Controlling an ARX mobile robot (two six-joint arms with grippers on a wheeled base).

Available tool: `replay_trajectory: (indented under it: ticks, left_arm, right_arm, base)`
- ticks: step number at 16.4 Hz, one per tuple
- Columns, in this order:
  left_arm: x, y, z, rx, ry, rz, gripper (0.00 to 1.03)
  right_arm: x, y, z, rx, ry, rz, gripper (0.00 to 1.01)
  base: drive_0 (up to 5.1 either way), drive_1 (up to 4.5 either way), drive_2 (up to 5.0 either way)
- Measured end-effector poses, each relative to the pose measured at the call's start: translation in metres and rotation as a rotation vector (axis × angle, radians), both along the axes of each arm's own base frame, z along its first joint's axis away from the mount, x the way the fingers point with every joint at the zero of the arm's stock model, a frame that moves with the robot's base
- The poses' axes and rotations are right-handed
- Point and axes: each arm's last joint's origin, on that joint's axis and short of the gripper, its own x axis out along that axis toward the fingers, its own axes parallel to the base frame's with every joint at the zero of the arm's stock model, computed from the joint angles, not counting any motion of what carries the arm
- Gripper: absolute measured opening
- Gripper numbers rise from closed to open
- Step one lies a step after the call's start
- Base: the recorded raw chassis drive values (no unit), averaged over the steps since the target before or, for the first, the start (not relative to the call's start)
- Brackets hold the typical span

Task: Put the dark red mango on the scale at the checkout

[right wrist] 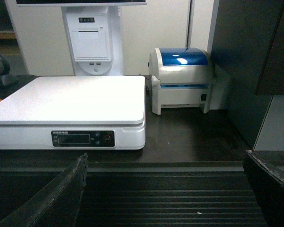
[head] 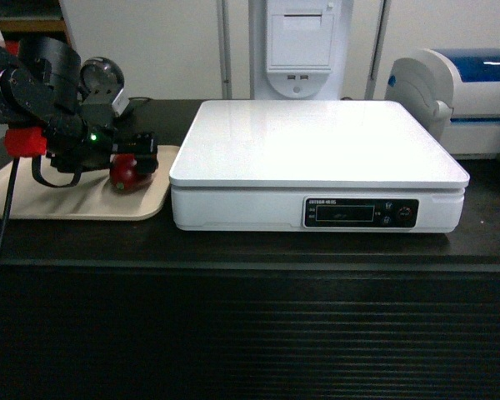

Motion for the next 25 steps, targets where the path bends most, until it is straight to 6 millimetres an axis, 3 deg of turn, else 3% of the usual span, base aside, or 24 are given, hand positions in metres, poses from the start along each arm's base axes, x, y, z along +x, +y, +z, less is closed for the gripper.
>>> replay_trajectory:
  ticks: [2,5,8,11,14,16,18,21,25]
  left_arm:
    - [0.000,0.000,-0.002,0.012,0.002,-0.006,0.93]
    - [0.000,0.000,-0.001,0.015,-0.010,-0.003,0.68]
    - [-0.003,0.001,-0.002,0.015,-0.019,-0.003,0.63]
    - [-0.032,0.003,0.018,0.012,-0.063,-0.011,0.63]
    - [-0.066,-0.001,0.070,0.008,-0.222,-0.020,0.63]
    - [-0.101,-0.020,0.106,-0.021,-0.334,-0.054,0.63]
    - [-0.135,-0.052,0.121,-0.077,-0.389,-0.111,0.62]
    - [-0.177,-0.104,0.116,-0.179,-0.363,-0.214,0.62]
    - [-0.192,-0.144,0.115,-0.248,-0.351,-0.228,0.62]
  right_arm:
    - [0.000,0.000,0.000,0.000,0.000,0.000,0.98]
    - [0.000,0.000,0.000,0.000,0.000,0.000,0.98]
    - [0.000,0.000,0.000,0.000,0.000,0.000,0.98]
    - [0.000,0.000,0.000,0.000,0.000,0.000,0.98]
    - [0.000,0.000,0.000,0.000,0.000,0.000,0.98]
    - [0.000,0.000,0.000,0.000,0.000,0.000,0.98]
    - [0.000,0.000,0.000,0.000,0.000,0.000,0.98]
    - [0.000,0.000,0.000,0.000,0.000,0.000,0.98]
    - [0.000,0.000,0.000,0.000,0.000,0.000,0.98]
  base:
    - [0.0,0.00,0.0]
    - [0.0,0.00,0.0]
    - [0.0,0.00,0.0]
    - [0.0,0.00,0.0]
    - [0.0,0.00,0.0]
    - [0.0,0.00,0.0]
    - [0.0,0.00,0.0]
    - [0.0,0.00,0.0]
    - [0.0,0.00,0.0]
